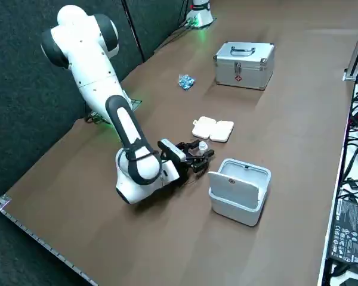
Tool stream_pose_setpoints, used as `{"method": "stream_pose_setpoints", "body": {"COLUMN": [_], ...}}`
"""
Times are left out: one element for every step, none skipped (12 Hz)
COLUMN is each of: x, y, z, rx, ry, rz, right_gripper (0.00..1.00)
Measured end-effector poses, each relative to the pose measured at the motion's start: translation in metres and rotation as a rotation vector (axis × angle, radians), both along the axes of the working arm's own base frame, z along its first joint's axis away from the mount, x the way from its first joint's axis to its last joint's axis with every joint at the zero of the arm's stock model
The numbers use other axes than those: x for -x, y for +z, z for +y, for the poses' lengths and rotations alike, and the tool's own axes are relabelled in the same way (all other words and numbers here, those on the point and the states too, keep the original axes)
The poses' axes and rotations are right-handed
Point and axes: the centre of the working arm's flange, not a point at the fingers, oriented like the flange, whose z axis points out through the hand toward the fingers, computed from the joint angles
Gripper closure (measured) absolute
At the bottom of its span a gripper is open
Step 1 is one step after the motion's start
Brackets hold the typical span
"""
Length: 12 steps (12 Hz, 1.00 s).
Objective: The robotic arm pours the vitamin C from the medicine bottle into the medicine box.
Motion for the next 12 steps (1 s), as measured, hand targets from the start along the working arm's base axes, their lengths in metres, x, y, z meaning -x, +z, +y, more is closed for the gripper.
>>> {"method": "stream_pose_setpoints", "body": {"x": [-0.0007, -0.0016, -0.0022, -0.0026, -0.0026, -0.0027, -0.0027, -0.0028, -0.0028, -0.0027, -0.0027, -0.0027], "y": [-0.0001, -0.0004, -0.0013, -0.0025, -0.0037, -0.0041, -0.0040, -0.0040, -0.0041, -0.0043, -0.0045, -0.0045], "z": [0.0014, 0.0033, 0.0052, 0.0068, 0.0080, 0.0082, 0.0081, 0.0081, 0.0081, 0.0080, 0.0079, 0.0078], "rx": [-0.001, -0.002, -0.003, -0.004, -0.005, -0.006, -0.005, -0.005, -0.005, -0.005, -0.004, -0.003], "ry": [0.002, 0.006, 0.009, 0.012, 0.013, 0.014, 0.014, 0.014, 0.014, 0.013, 0.013, 0.012], "rz": [0.000, 0.000, 0.001, 0.002, 0.004, 0.005, 0.004, 0.004, 0.004, 0.005, 0.006, 0.006], "right_gripper": [0.15, 0.19, 0.22, 0.23, 0.27, 0.27, 0.34, 0.34, 0.39, 0.44, 0.44, 0.48]}}
